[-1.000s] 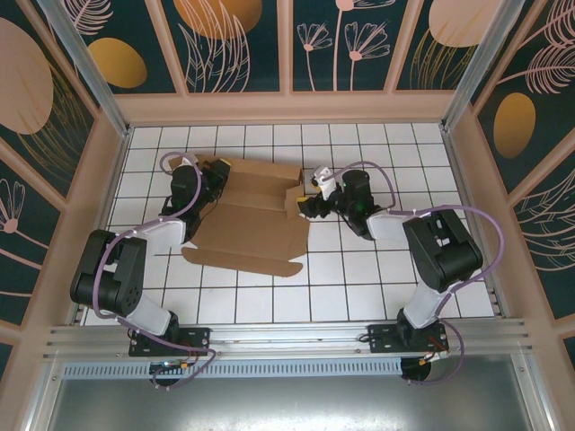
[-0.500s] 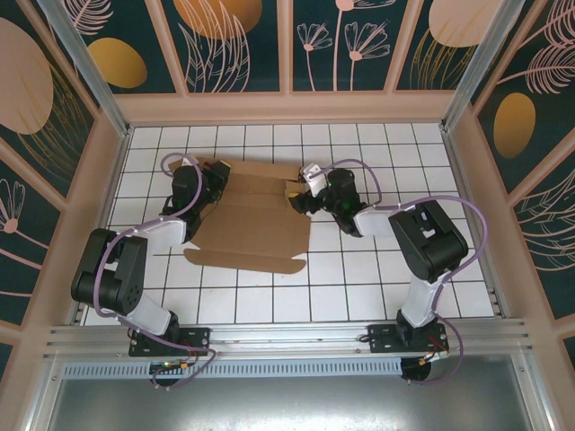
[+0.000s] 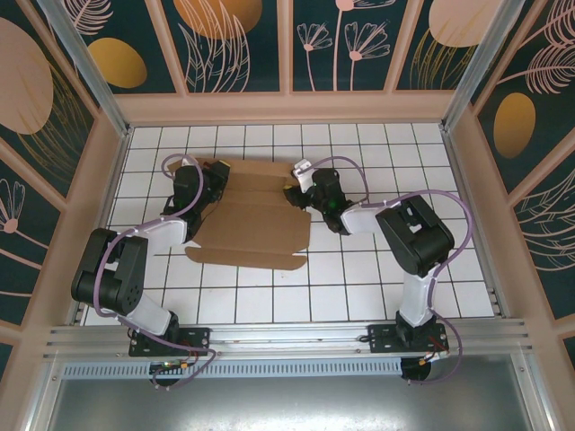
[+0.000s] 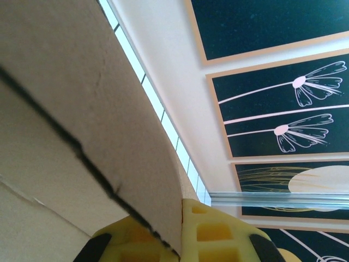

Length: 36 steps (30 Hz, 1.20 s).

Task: Fold the paper box

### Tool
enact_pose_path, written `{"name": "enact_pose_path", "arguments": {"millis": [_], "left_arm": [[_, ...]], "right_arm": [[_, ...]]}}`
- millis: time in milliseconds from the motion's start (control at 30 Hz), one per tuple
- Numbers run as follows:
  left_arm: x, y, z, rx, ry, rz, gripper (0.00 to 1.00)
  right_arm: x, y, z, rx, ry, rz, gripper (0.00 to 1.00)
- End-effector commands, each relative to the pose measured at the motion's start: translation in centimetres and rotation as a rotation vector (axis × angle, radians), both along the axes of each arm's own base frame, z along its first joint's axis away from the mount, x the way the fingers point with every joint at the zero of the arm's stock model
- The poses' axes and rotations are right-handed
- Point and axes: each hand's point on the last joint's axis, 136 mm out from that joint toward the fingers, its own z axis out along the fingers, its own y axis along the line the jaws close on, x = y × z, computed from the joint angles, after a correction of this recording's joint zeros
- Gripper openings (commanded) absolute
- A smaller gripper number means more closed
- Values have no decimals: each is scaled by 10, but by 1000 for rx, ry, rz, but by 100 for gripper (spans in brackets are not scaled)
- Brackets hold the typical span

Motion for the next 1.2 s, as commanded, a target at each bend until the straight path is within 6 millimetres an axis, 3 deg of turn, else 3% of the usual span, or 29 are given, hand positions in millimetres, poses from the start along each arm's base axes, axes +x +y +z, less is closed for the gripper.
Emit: {"name": "enact_pose_path", "arguments": {"millis": [0,267,533,667,800,1067,1167], "left_arm": [[-14,-11,-18,-8,119,-43,0],[-17,-8,-18,-32,156,-11,0],[-21,-14,-21,-24,206,16,0],[-26,-18,-28,-28,240,37,0],[-28,-20,-31,-26,254,39,0],[-29,-20,-33,-35,271,56,0],[-29,-19,-33,-38,277,63,0]], "right_arm": [[22,-14,17,54,-40,-153,51],[31,-18,13,40,-15,-248,19],[37,-26,-5,-127,-45,-416,0],[43,-25,-17,-200,-29,-503,0],[47,-37,-20,-202,-33,-621,0],[49,-31,-37,-169,66,-640,0],[50,-32,-35,-156,67,-646,0]]}}
